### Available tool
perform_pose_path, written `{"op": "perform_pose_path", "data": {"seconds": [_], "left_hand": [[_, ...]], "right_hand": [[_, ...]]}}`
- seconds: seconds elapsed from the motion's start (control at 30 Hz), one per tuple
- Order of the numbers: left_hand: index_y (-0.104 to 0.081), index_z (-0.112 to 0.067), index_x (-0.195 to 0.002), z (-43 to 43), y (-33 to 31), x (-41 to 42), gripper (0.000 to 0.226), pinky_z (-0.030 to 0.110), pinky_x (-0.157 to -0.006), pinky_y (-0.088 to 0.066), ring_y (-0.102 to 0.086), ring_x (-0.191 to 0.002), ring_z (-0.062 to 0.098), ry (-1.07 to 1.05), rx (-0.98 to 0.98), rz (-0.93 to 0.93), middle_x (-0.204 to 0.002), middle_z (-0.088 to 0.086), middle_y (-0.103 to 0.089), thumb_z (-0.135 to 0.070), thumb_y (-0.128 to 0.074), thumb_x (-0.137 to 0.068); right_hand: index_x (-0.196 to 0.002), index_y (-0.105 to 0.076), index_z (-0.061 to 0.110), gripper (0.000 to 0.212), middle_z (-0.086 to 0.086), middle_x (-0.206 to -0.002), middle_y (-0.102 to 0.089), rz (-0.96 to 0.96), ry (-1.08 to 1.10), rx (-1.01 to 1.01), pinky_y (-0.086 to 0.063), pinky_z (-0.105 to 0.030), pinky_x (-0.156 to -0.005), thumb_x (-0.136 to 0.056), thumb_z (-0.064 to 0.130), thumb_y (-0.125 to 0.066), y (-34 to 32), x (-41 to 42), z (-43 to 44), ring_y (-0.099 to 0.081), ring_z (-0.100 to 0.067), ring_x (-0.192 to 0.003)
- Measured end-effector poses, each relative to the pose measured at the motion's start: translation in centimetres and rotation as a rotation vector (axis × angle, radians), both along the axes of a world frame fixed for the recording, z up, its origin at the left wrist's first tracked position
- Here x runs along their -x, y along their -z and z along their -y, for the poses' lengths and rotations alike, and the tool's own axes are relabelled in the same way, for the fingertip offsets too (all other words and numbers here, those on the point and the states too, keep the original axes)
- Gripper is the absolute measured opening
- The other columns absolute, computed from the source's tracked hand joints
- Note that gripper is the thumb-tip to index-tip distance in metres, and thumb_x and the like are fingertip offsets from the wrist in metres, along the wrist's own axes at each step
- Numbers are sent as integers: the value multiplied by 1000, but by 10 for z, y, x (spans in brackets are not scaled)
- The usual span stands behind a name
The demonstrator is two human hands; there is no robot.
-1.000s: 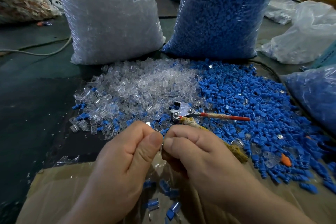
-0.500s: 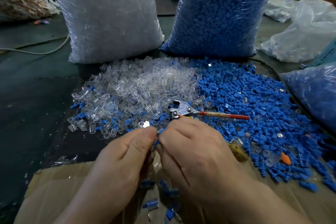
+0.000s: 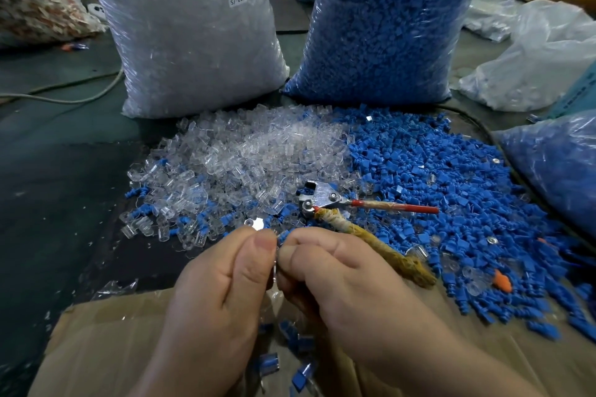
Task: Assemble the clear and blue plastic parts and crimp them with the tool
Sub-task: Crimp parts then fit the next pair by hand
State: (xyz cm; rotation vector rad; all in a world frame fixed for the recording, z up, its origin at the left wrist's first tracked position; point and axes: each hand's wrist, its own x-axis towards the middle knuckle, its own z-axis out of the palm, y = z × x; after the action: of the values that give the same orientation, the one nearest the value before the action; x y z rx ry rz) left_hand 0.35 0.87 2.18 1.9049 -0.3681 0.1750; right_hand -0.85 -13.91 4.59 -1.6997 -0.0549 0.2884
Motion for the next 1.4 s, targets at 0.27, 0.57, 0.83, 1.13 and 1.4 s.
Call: {"op": "perform_pose_path", "data": {"seconds": [0.27, 0.57, 0.83, 1.13, 1.4], "left_hand": [[-60, -24, -69, -5, 4, -5, 48, 15, -40, -37, -44, -44, 3, 24, 103, -234, -50, -8, -50, -67, -54, -90], [-67, -45, -88, -4, 12, -5, 16, 31, -55, -54, -66, -57, 5, -99, -6, -155, -69, -9, -72, -39, -75, -76], [-67, -33, -80, -5, 3, 0, 4, 20, -42, -48, -59, -48, 14, -36, 14, -189, -60, 0, -66, -29, -68, -79], [-66, -29, -77, -6, 2, -2, 7, 17, -42, -45, -54, -45, 9, -47, 14, -220, -59, 4, -65, -35, -68, -74], [-70, -34, -76, -4, 10, -8, 20, 20, -46, -51, -68, -51, 14, -78, 157, -311, -61, 6, -71, -15, -66, -82]], "right_hand": [[-77, -55, 23, 23, 11, -73, -53, 604, 64, 605, -41, -29, -62, -93, 38, -49, 10, -4, 10, -51, -7, -71], [-81, -59, 13, 27, 2, -79, -55, 752, 39, 807, -43, -39, -65, -96, 31, -46, 13, -5, 13, -50, -18, -74], [-111, -57, 27, 24, 17, -101, -57, 685, 61, 626, -49, -31, -74, -94, 38, -45, 12, -5, 17, -55, -2, -89], [-115, -65, 21, 30, 10, -105, -65, 683, -53, 608, -50, -29, -87, -94, 30, -44, 15, -6, 16, -58, -4, -101], [-122, -58, 26, 32, 10, -111, -62, 738, 25, 781, -53, -34, -88, -93, 37, -48, 18, -9, 22, -57, -10, -106]]}}
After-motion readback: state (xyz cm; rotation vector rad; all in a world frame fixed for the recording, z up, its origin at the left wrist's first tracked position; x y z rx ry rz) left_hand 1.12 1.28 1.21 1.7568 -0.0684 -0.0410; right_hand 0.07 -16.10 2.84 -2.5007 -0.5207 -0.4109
